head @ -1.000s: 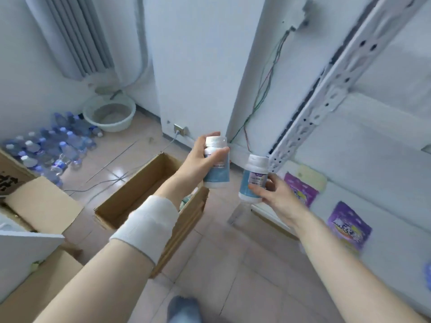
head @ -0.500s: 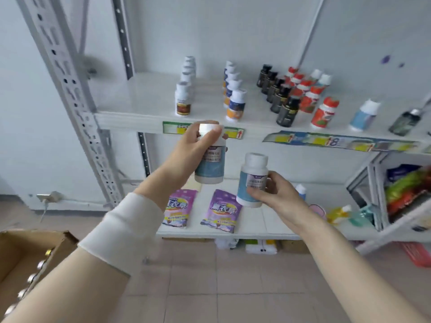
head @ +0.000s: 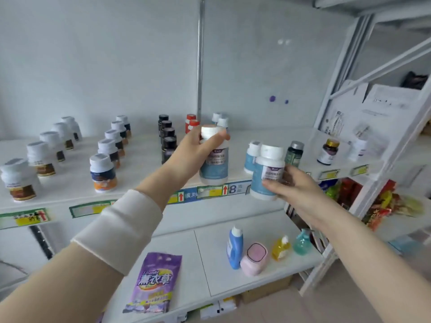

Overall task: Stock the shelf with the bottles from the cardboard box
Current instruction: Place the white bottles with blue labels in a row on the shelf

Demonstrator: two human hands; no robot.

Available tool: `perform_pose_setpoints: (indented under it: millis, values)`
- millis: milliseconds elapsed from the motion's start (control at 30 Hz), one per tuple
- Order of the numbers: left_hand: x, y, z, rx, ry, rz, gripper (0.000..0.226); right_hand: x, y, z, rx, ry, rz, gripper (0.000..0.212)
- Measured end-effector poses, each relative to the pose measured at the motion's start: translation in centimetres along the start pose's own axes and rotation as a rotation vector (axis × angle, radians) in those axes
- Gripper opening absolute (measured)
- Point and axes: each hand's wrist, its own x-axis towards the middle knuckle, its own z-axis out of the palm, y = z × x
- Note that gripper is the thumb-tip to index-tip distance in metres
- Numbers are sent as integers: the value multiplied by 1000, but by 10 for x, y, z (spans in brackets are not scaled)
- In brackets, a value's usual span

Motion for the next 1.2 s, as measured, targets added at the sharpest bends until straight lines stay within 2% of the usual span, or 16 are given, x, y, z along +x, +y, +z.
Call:
perform_pose_setpoints:
  millis: [133,233,400,533,700,900,1033,1200]
  values:
    - [77,-9,19,60,-50,27,13,68,-13,-36,-6,32,-37,34]
    - [130,-22,30,124,-28,-23,39,115,-20,-54,-12,41,-52,39]
    - [209,-47,44,213,22,-82,28,193,-22,-74,-19,27,-99,41]
    - [264,-72,47,310,57,-158,37,251,-8,-82,-94,-49,-121,46]
    - [303,-99,53,476,43,-250,35,297,26,-75,-136,-199,-75,44]
    - [321,-118,50,811,-78,-337,39,321,62,-57,-232,-342,29,57]
    - [322,-127,53,851,-182,-357,38,324,74,-50,-273,-346,62,57]
    - [326,-128,56,849,-210,-368,44,324,77,-45,-303,-399,56,55]
